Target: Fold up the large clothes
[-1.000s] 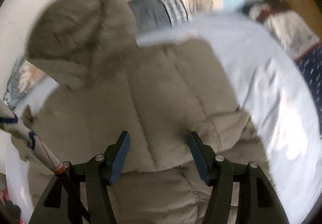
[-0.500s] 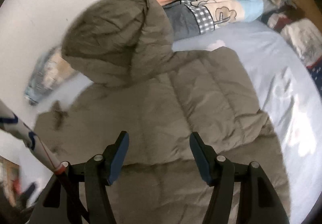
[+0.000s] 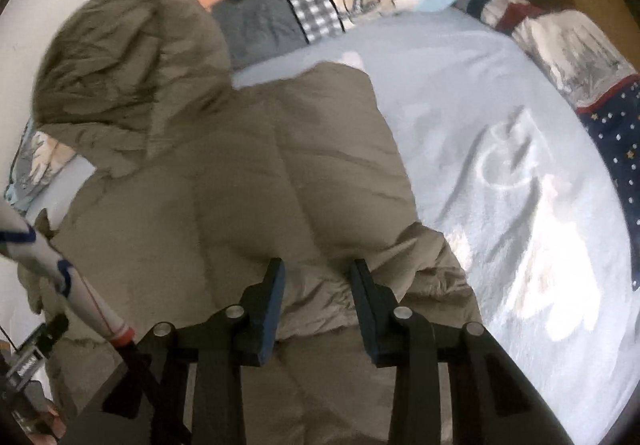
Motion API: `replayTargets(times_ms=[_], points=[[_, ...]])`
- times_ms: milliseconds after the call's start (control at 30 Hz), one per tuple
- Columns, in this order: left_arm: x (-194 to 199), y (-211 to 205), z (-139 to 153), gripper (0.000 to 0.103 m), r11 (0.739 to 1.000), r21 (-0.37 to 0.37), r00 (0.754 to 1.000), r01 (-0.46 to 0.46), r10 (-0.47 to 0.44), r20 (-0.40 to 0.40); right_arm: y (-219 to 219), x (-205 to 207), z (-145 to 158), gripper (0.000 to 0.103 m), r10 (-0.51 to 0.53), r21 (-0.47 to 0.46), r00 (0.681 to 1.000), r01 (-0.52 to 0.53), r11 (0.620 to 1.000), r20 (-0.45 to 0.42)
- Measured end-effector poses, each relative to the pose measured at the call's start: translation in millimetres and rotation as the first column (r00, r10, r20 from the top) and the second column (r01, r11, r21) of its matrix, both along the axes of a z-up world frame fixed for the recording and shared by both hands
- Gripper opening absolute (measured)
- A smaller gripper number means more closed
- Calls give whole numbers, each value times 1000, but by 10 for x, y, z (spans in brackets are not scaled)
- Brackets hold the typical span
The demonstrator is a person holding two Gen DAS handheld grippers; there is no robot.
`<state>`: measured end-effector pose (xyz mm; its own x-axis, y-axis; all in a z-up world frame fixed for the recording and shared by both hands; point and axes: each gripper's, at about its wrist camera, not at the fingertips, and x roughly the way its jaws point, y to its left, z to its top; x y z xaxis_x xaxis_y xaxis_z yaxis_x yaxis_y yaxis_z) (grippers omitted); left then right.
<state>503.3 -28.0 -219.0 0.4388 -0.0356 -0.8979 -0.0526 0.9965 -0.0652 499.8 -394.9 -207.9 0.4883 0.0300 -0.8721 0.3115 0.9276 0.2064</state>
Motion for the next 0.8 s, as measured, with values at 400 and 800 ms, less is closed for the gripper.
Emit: replayTargets(times_ms=[400,800], points=[[-280,136,611,103,999,-33,997,11,-9,81,-9,-651,519,50,-43,108,996,34,994,80],[-1416,1049,928,103,984,-149,993,-100,108,45,-73,-1893,674,65,-121,230,982,85,969,143]])
